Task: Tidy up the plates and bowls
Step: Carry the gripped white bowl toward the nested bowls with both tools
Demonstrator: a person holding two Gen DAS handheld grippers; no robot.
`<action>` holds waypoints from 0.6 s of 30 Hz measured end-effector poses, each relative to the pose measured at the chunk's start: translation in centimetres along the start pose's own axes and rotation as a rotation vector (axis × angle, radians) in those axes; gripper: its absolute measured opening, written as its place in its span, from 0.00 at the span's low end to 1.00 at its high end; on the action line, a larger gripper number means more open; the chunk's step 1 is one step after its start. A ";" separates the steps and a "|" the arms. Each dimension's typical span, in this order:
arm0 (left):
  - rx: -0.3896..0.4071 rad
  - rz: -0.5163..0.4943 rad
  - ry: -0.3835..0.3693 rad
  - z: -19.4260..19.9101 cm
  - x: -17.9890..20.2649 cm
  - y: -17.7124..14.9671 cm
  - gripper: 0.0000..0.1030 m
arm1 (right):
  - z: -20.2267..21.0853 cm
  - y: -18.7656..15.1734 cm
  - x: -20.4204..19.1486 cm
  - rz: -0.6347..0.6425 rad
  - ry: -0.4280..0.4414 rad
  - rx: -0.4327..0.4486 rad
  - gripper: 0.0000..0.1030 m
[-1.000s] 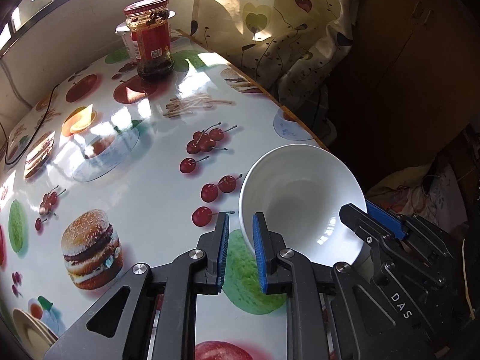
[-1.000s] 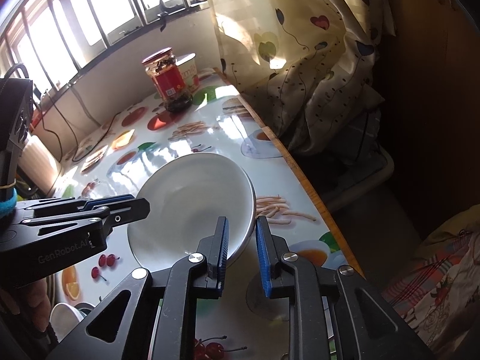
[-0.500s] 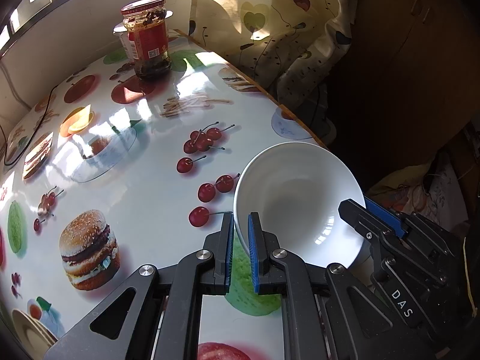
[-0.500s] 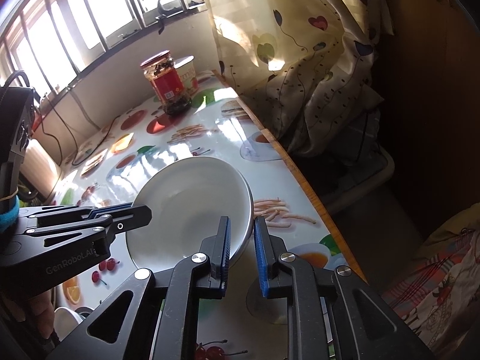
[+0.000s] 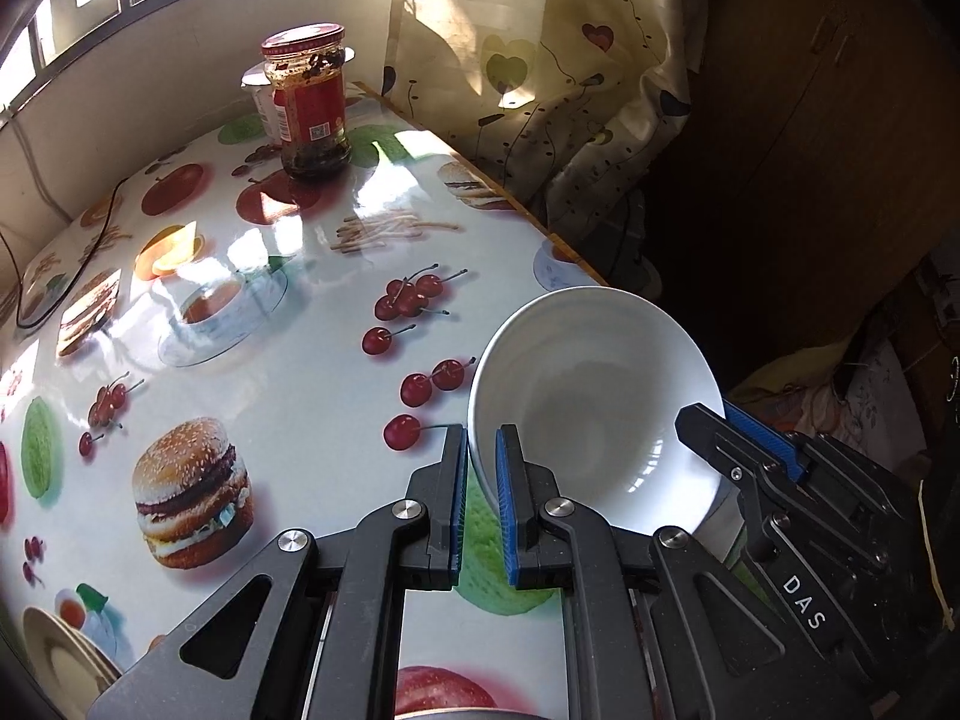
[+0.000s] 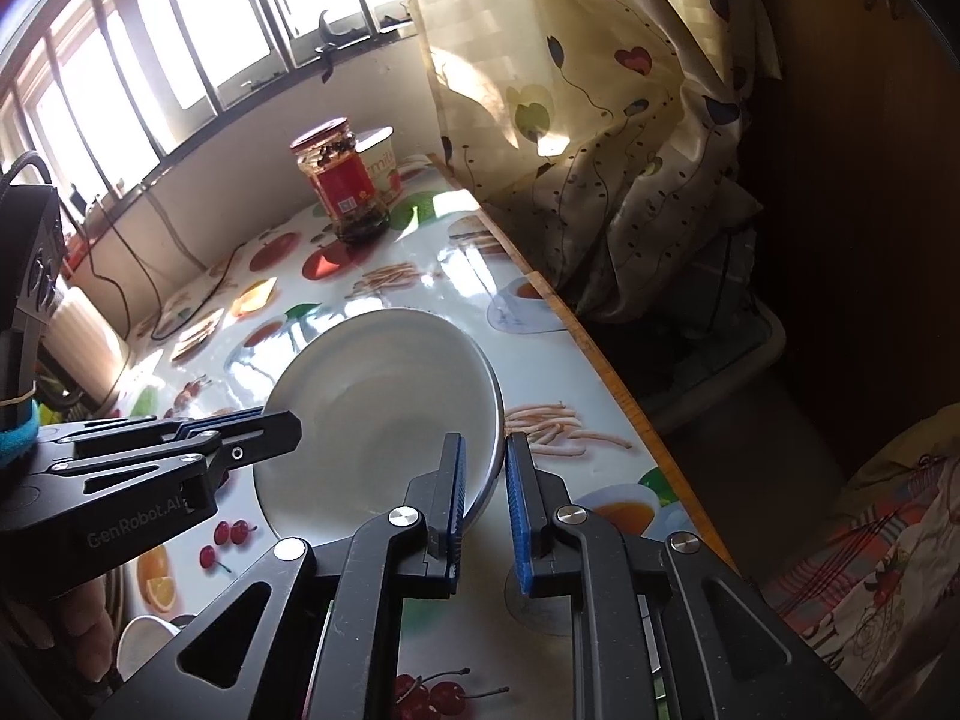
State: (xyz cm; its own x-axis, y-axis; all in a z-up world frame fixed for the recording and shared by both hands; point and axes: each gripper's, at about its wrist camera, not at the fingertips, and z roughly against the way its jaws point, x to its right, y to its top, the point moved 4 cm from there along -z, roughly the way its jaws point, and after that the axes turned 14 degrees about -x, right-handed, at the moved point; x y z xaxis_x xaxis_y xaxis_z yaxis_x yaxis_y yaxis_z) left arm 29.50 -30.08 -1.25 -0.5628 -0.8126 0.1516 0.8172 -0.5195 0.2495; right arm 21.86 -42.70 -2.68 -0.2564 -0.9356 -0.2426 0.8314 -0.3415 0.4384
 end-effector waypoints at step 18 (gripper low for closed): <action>0.107 0.018 -0.032 5.7 -0.5 -4.1 0.09 | 6.4 -2.6 -3.7 0.050 0.013 0.087 0.14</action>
State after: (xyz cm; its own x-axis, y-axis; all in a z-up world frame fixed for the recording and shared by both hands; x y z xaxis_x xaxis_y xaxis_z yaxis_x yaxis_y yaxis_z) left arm 25.74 -26.03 3.07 -0.5536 -0.8115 0.1871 0.8100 -0.4725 0.3473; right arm 17.53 -38.92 2.64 -0.2085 -0.9508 -0.2291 0.7969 -0.3010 0.5237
